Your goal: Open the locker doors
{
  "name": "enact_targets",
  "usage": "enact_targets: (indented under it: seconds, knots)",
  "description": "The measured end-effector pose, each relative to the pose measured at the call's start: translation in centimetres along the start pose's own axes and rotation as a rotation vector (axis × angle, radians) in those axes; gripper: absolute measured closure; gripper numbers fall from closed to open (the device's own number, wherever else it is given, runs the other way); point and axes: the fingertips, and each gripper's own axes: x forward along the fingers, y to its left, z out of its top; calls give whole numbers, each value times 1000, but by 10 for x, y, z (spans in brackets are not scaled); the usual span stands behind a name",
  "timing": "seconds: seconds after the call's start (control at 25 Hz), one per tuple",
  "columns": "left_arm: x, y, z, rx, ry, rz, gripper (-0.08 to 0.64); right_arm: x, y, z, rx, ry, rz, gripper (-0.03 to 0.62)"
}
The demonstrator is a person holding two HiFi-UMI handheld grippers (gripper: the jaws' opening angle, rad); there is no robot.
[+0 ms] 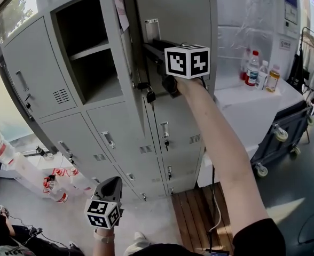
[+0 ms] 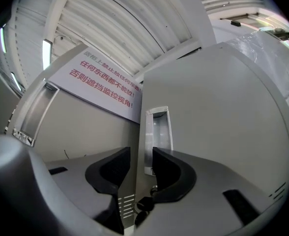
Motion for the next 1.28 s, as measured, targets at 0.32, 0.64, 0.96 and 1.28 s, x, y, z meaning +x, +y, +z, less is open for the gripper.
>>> enact_targets:
  seconds: [0.32,0.64,0.96,1.28]
  knots:
    - [-1,-21,-5,-17,-5,-57,540,-43,19,16,-44,4,-3,454]
    - [0,-52,-9,-19,-9,-133,540,-89,24,27,-71,7,-25,446]
    - [11,-88,-8,-13,-20,-231,540,-135,25,40,-100,7,-87,451]
    - [25,-123,3,-5,-42,-329,540,-186,15,56,-105,-14,-154,474]
